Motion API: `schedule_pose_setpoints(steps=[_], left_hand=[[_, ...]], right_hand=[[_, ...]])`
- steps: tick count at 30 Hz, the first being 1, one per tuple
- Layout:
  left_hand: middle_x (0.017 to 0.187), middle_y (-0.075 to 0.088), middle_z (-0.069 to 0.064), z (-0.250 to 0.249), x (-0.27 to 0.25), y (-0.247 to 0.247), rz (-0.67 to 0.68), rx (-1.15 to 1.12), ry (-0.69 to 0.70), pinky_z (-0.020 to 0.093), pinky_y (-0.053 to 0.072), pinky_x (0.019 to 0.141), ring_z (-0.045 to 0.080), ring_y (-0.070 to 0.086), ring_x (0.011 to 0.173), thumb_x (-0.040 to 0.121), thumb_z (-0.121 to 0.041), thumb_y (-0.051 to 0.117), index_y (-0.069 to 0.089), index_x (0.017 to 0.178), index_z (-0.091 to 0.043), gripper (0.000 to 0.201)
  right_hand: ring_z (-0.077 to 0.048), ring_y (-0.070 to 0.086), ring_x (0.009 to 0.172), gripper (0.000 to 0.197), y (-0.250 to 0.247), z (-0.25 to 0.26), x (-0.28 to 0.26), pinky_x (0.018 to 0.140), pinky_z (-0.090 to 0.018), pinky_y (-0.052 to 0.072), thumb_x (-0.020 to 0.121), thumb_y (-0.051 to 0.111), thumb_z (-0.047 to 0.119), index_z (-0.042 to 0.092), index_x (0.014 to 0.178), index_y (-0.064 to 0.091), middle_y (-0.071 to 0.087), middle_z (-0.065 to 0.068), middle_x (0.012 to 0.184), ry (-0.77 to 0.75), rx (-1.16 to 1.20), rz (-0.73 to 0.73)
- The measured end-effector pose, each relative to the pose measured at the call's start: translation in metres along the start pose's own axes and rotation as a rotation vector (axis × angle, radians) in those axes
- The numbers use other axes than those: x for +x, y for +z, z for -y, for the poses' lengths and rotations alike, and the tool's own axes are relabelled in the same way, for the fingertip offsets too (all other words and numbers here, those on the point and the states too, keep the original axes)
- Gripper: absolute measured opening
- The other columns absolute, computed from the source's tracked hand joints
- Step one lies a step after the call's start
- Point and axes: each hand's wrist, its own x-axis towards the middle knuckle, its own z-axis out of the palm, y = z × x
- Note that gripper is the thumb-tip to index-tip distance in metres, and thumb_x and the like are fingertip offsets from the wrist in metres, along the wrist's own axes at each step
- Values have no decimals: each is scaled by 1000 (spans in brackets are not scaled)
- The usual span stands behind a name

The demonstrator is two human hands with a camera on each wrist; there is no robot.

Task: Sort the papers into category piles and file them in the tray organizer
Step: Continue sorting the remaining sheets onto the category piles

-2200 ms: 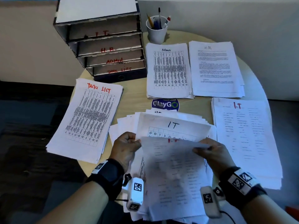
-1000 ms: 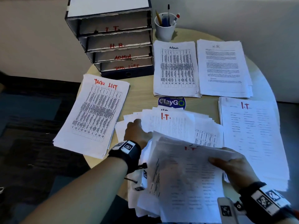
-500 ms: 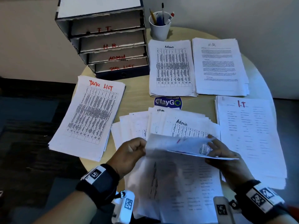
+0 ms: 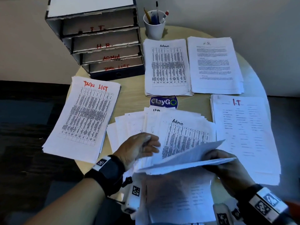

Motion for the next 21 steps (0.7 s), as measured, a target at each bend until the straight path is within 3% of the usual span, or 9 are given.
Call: schedule_pose_setpoints(steps=[3,4,7,9,11,14,17,19,21], left_hand=[[71,70,14,15,-7,1,-61,-253,-43,24,51,61,18,65,60,92,-53,54,71,87,-2,54],[72,72,12,22,-9,4,-80,-285,-45,21,53,59,14,66,59,95,-52,51,71,93,-2,53],[123,69,2,29,-13,12,-71,100,-13,40,52,99,17,67,109,88,-44,64,59,130,-16,50],[128,65,-7,34,-12,17,-113,425,37,36,50,98,17,63,114,91,-30,67,53,131,-24,43],[127,64,-7,33,-10,22,-236,498,32,26,50,86,14,62,108,94,-21,62,53,128,-26,36],[129,61,-4,27,-12,19,-327,515,37,23,43,82,19,60,111,97,-18,56,53,125,-23,29],[132,55,7,-1,-28,16,-330,756,100,24,34,85,31,53,124,101,-23,48,46,133,-12,33],[117,61,9,-26,-42,23,-286,1089,239,29,38,75,36,58,108,102,-26,43,46,115,-17,16],[105,61,5,-49,-56,36,-217,1360,431,34,40,69,32,60,97,100,-28,37,46,103,-22,11]], right_hand=[[-16,67,68,15,5,-10,9,58,-19,53,74,69,-15,-8,87,67,73,-6,73,63,77,-193],[-24,70,77,20,7,-12,14,63,-25,57,76,66,-15,-6,94,67,75,-9,82,100,132,-237],[-36,70,91,44,15,-15,30,70,-41,60,81,60,-16,4,120,58,72,-19,104,166,251,-265],[-37,70,94,68,22,-16,38,78,-53,58,80,60,-17,18,137,47,72,-18,107,200,272,-239],[-35,70,96,80,29,-17,44,86,-59,53,80,64,-14,28,143,38,73,-13,108,224,199,-230],[-25,66,107,89,35,-9,46,99,-49,48,79,72,-2,33,148,27,66,-10,124,224,-29,-331],[-23,47,129,93,38,26,34,107,-29,34,72,81,10,24,149,30,48,-9,140,-154,-506,-451],[-29,41,132,83,51,60,20,111,-41,33,68,81,14,17,142,44,46,-13,140,-626,-855,-337],[-29,47,129,65,71,87,10,109,-55,33,71,76,21,20,132,54,56,-8,132,-891,-1166,-117]])
